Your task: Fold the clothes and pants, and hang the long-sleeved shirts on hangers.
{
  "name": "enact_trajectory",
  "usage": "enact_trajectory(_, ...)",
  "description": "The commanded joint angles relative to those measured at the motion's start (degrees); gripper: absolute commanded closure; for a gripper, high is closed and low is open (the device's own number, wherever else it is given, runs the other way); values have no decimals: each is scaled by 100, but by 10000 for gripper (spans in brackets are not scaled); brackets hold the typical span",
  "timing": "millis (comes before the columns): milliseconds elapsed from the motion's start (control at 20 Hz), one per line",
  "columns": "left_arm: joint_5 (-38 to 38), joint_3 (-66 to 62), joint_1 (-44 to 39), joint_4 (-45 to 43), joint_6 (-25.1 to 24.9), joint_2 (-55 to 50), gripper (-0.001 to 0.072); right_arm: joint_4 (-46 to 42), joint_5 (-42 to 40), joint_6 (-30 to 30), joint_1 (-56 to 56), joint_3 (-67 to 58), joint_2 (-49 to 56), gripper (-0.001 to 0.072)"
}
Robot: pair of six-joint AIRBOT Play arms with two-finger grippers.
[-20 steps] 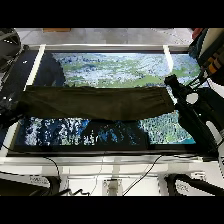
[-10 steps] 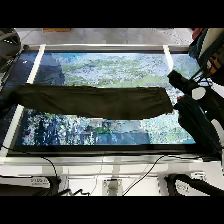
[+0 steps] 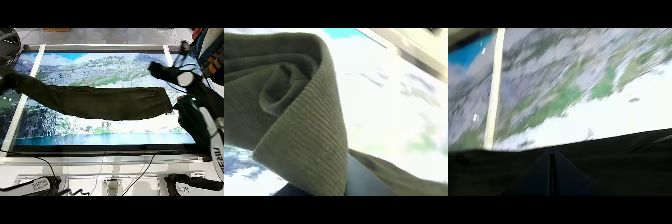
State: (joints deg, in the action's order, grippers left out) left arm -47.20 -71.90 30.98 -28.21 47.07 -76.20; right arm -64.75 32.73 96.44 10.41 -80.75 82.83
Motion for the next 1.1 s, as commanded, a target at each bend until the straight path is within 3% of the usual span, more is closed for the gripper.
enact_trajectory(0, -885, -57, -299, -286, 4, 667, 690, 7, 293, -13, 852, -601, 767, 675)
enact_trajectory(200, -1091, -57, -929, -256, 26, 1196, 690, 221, 275, -11, 1829, -1342, 1921, 675)
enact_trajectory(400, -960, -57, -1440, 605, 90, 1268, 689, 702, 260, -11, 2653, -2284, 3058, 675)
enact_trajectory(500, -778, -48, -1591, 638, 90, 1268, 689, 804, 251, -9, 3042, -2634, 3414, 675)
enact_trajectory(600, -745, -44, -1674, 640, 90, 1255, 688, 817, 28, -9, 3418, -2815, 3613, 675)
enact_trajectory(800, -748, -39, -1755, 640, 90, 1167, 688, 802, -1187, 13, 3971, -2835, 3685, 675)
enact_trajectory(1050, -745, -39, -1755, 640, 90, 1058, 688, 503, -1027, 9, 3928, -2828, 3687, 674)
